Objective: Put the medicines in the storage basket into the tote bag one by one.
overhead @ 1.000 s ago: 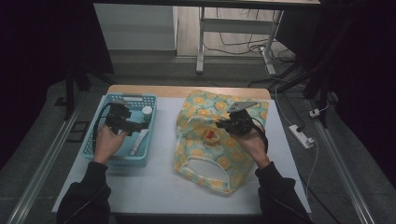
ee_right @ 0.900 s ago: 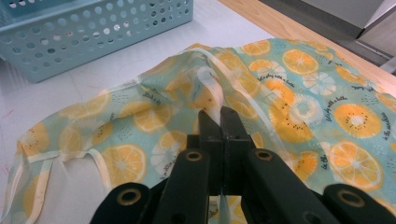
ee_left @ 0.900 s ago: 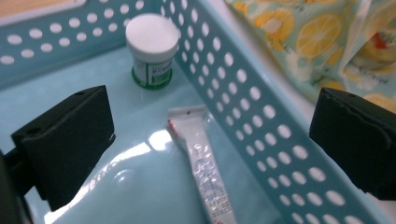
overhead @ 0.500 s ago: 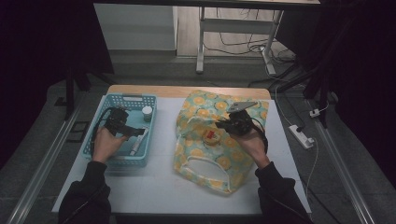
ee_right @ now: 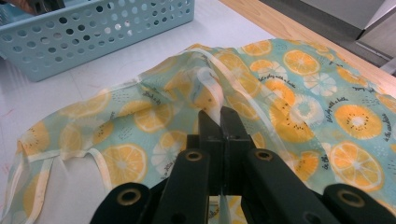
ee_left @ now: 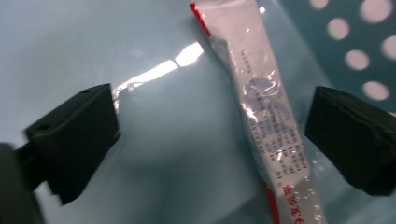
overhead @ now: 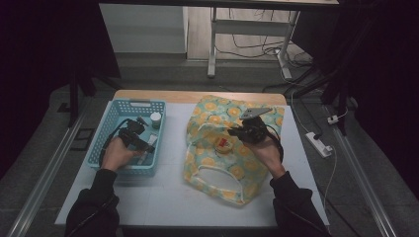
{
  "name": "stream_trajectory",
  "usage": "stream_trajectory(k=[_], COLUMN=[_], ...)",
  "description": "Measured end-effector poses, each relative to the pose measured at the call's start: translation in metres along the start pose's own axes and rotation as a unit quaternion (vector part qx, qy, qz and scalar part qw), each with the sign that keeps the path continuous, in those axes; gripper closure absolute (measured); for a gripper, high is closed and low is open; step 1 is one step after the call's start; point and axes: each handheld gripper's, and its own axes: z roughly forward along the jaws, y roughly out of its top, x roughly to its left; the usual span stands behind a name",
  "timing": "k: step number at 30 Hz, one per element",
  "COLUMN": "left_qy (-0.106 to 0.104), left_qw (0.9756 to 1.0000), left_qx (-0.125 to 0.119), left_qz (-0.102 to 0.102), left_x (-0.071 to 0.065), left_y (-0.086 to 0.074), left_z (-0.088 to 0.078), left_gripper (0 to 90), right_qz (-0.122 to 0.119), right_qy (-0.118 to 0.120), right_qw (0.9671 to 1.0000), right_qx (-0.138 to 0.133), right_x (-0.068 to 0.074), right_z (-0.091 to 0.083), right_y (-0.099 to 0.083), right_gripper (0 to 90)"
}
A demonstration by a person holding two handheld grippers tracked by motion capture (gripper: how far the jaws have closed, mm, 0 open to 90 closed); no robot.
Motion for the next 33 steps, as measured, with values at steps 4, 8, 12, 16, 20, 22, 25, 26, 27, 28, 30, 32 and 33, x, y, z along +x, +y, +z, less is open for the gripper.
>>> stream_trajectory(k=[4, 8, 12, 16, 20, 22, 25, 26, 27, 28, 30, 32, 33], left_qy=[-0.009, -0.015, -0.018, -0.02, -0.022, -0.02, -0.021, -0.021, -0.02, -0.021, -0.028, -0.043, -0.043], left_qw=[0.9999, 0.9997, 0.9994, 0.9994, 0.9993, 0.9992, 0.999, 0.9989, 0.9989, 0.9988, 0.9985, 0.9973, 0.9972], left_qx=[-0.01, -0.017, -0.024, -0.029, -0.024, -0.022, -0.02, -0.02, -0.02, -0.021, -0.022, -0.025, -0.025], left_qz=[0.009, 0.014, 0.014, 0.004, -0.021, -0.027, -0.035, -0.037, -0.037, -0.039, -0.042, -0.053, -0.055], left_x=[-0.0035, -0.0053, -0.0052, -0.0041, -0.0036, -0.0044, -0.0049, -0.0051, -0.0053, -0.0053, -0.0047, -0.0032, -0.0028], left_y=[-0.0001, -0.0005, -0.0008, -0.0013, -0.0003, 0.0002, 0.0008, 0.0009, 0.0009, 0.0008, 0.0002, -0.0004, -0.0005], left_z=[-0.0033, -0.0051, -0.0062, -0.007, -0.0075, -0.0077, -0.0078, -0.0079, -0.008, -0.0082, -0.0086, -0.0089, -0.0091], left_gripper=[22.6, 37.2, 47.4, 62.2, 70.1, 70.7, 71.1, 71.1, 71.2, 71.2, 71.2, 71.2, 71.2], right_qz=[0.0, -0.001, -0.002, -0.002, -0.002, -0.002, -0.002, -0.002, -0.002, -0.002, -0.001, -0.001, -0.001], right_qy=[-0.001, -0.001, -0.001, 0.0, -0.001, -0.001, -0.001, -0.001, -0.002, -0.002, -0.002, -0.002, -0.002], right_qw=[1.0, 1.0, 1.0, 1.0, 1.0, 1.0, 1.0, 1.0, 1.0, 1.0, 1.0, 1.0, 1.0], right_qx=[0.0, 0.0, 0.0, 0.0, 0.001, 0.0, 0.0, 0.0, -0.001, -0.001, -0.001, -0.001, -0.001], right_x=[-0.0001, 0.0, 0.0004, 0.0005, 0.0005, 0.0005, 0.0004, 0.0003, 0.0003, 0.0002, 0.0001, 0.0001, 0.0], right_z=[0.0, 0.0001, 0.0005, 0.0008, 0.0009, 0.0008, 0.0005, 0.0005, 0.0004, 0.0002, 0.0001, 0.0002, 0.0004], right_y=[-0.0001, -0.0002, -0.0001, -0.0002, -0.0002, -0.0002, -0.0002, -0.0002, -0.0002, -0.0002, -0.0002, -0.0003, -0.0004], right_gripper=[89.4, 89.4, 89.4, 89.4, 89.4, 89.4, 89.4, 89.4, 89.4, 89.4, 89.4, 89.4, 89.4])
